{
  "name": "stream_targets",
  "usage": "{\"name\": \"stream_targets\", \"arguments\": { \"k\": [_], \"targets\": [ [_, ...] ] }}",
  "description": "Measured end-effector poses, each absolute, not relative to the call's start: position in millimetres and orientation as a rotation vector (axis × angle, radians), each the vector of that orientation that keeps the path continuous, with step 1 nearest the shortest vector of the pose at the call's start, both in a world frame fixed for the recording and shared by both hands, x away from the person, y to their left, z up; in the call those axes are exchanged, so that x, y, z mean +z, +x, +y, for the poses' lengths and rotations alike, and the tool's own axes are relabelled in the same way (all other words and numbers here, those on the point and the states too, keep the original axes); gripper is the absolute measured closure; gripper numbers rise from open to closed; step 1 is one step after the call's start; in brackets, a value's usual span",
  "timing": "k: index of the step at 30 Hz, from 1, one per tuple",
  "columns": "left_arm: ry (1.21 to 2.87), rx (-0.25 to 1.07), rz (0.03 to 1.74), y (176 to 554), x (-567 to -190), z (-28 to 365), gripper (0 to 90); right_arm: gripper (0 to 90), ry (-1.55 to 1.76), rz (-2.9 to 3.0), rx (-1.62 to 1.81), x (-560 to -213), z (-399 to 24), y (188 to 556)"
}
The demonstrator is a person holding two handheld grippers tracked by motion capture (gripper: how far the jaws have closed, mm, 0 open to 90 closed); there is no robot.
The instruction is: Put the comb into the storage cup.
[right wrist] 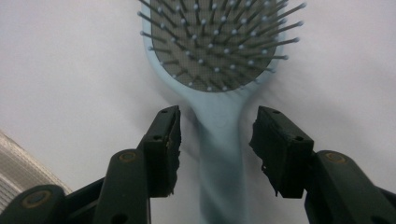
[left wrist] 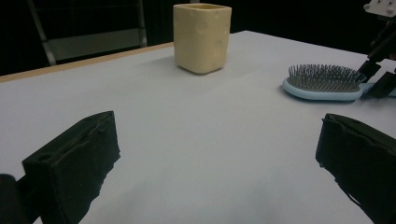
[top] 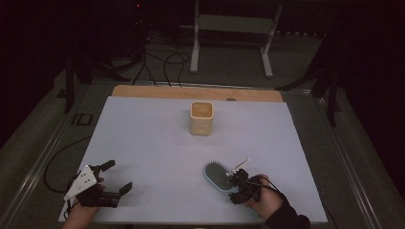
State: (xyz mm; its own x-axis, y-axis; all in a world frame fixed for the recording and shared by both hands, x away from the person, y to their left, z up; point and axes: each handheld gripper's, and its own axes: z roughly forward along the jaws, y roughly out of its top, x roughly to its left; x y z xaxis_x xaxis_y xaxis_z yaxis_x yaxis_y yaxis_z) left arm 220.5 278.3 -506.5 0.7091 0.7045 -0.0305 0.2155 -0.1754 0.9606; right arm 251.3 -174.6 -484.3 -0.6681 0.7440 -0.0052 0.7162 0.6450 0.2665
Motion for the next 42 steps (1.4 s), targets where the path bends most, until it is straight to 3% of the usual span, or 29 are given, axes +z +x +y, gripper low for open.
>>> {"name": "stream_targets", "arguments": {
  "k": [13, 26, 42],
  "targets": [
    [1.730, 0.513, 0.741, 220.5, -506.6, 278.7, 0.0, 65.0, 1.220, 2.777, 0.283, -488.9, -169.2, 258.1],
    [1.734, 0.511, 0.746, 220.7, -506.9, 278.6, 0.0, 67.9, 1.178, 2.841, 0.187, -488.1, -163.2, 265.0],
    [1.733, 0.508, 0.752, 221.4, -507.4, 279.1, 0.0, 70.5, 1.180, 2.793, 0.387, -482.5, -173.9, 259.2]
  ]
}}
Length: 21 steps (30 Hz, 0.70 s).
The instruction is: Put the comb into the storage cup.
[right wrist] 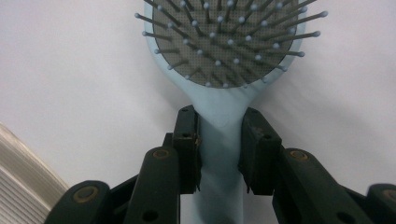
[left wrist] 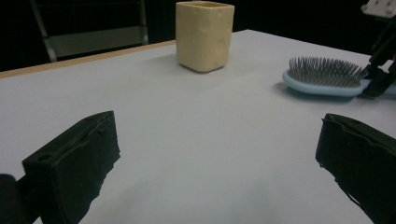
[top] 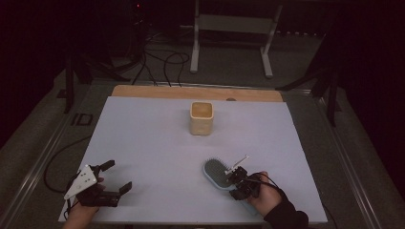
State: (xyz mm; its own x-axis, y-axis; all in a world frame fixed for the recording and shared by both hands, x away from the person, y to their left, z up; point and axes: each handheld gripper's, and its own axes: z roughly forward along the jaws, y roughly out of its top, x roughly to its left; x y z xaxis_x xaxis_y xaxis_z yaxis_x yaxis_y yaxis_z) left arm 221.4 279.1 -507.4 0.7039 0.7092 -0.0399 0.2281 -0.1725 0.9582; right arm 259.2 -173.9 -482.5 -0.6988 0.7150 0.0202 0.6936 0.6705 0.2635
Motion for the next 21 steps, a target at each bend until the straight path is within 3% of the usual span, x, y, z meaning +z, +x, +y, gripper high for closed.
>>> {"name": "stream_targets", "arguments": {
  "k": [21],
  "targets": [
    [1.736, 0.510, 0.753, 221.4, -507.6, 278.5, 0.0, 70.5, 1.147, 2.656, 0.720, -447.3, -168.7, 267.6]
  ]
}}
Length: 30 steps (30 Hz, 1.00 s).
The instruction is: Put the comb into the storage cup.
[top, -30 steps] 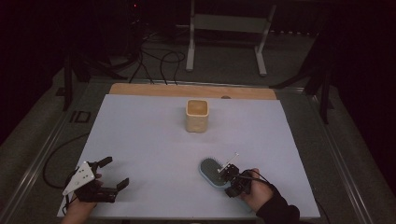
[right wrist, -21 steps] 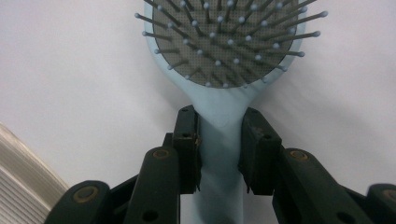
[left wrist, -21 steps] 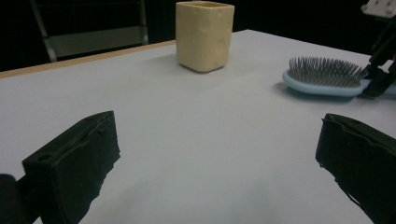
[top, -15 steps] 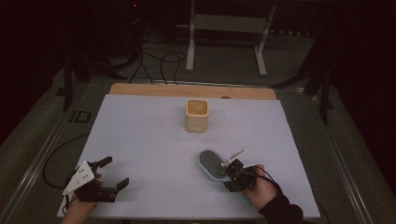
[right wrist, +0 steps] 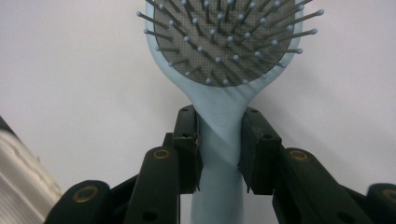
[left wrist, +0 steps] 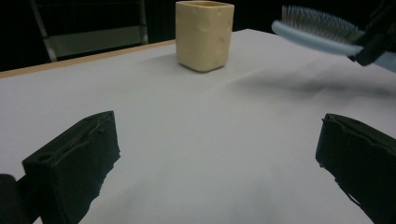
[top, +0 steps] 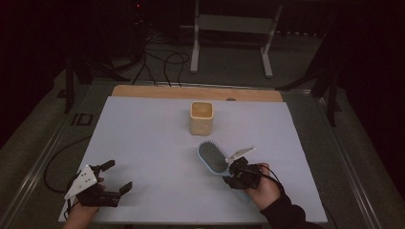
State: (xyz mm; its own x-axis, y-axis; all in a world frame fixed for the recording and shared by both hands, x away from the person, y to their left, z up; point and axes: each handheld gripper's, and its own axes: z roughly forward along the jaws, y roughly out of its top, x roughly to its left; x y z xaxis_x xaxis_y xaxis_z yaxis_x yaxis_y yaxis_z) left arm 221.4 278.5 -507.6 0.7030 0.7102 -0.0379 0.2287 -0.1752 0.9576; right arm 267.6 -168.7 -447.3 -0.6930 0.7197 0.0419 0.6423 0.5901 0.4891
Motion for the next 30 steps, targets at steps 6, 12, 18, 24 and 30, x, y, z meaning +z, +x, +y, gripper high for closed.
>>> {"name": "stream_targets", "arguments": {
  "k": [6, 12, 18, 24, 30],
  "targets": [
    [1.735, 0.509, 0.755, 221.7, -507.7, 278.5, 0.0, 70.5, 1.110, 2.592, 0.816, -432.8, -167.7, 273.2],
    [1.737, 0.510, 0.757, 221.7, -507.8, 278.5, 0.0, 70.5, 1.090, 2.515, 0.905, -418.1, -168.8, 282.4],
    [1.734, 0.510, 0.757, 221.9, -507.9, 278.8, 0.0, 70.5, 1.055, 2.450, 0.983, -404.4, -168.0, 291.2],
    [1.737, 0.508, 0.759, 222.2, -508.1, 278.9, 0.0, 70.5, 1.044, 2.391, 1.090, -399.3, -165.9, 303.5],
    [1.733, 0.506, 0.761, 222.1, -508.2, 279.0, 0.0, 70.5, 1.007, 2.359, 1.119, -396.4, -157.4, 315.2]
  ]
}}
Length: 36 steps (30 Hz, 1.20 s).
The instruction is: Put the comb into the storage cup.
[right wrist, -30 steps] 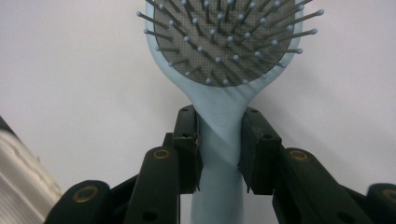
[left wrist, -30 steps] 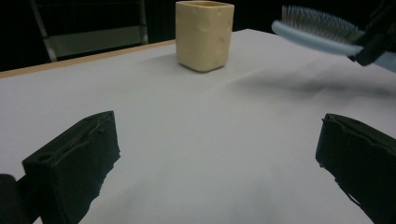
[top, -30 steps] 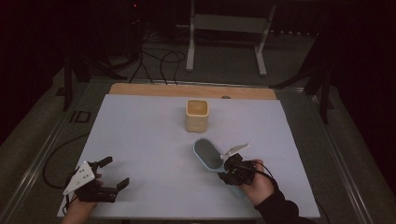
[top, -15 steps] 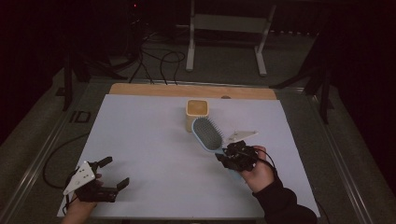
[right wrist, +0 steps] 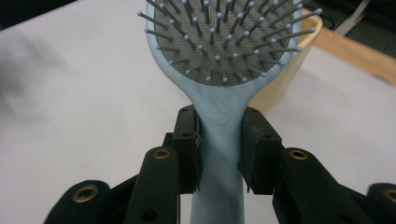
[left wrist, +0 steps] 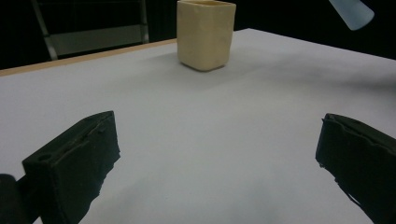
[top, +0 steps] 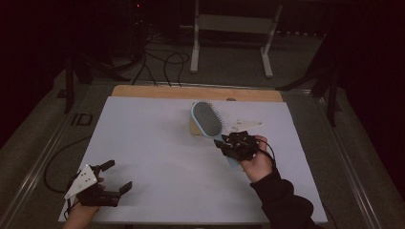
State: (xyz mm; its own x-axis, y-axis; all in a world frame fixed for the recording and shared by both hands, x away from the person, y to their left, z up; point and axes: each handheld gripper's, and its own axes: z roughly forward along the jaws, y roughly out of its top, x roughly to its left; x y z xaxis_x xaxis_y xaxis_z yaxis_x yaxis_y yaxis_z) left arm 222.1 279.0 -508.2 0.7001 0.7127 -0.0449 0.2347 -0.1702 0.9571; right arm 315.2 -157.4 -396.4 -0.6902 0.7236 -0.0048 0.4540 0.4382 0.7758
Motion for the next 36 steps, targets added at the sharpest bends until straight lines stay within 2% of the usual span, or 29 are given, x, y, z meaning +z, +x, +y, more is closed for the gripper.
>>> {"name": "stream_targets", "arguments": {
  "k": [36],
  "targets": [
    [1.727, 0.499, 0.762, 222.2, -508.6, 280.2, 0.0, 70.4, 1.017, 1.988, 1.447, -374.1, -131.9, 387.3]
  ]
}}
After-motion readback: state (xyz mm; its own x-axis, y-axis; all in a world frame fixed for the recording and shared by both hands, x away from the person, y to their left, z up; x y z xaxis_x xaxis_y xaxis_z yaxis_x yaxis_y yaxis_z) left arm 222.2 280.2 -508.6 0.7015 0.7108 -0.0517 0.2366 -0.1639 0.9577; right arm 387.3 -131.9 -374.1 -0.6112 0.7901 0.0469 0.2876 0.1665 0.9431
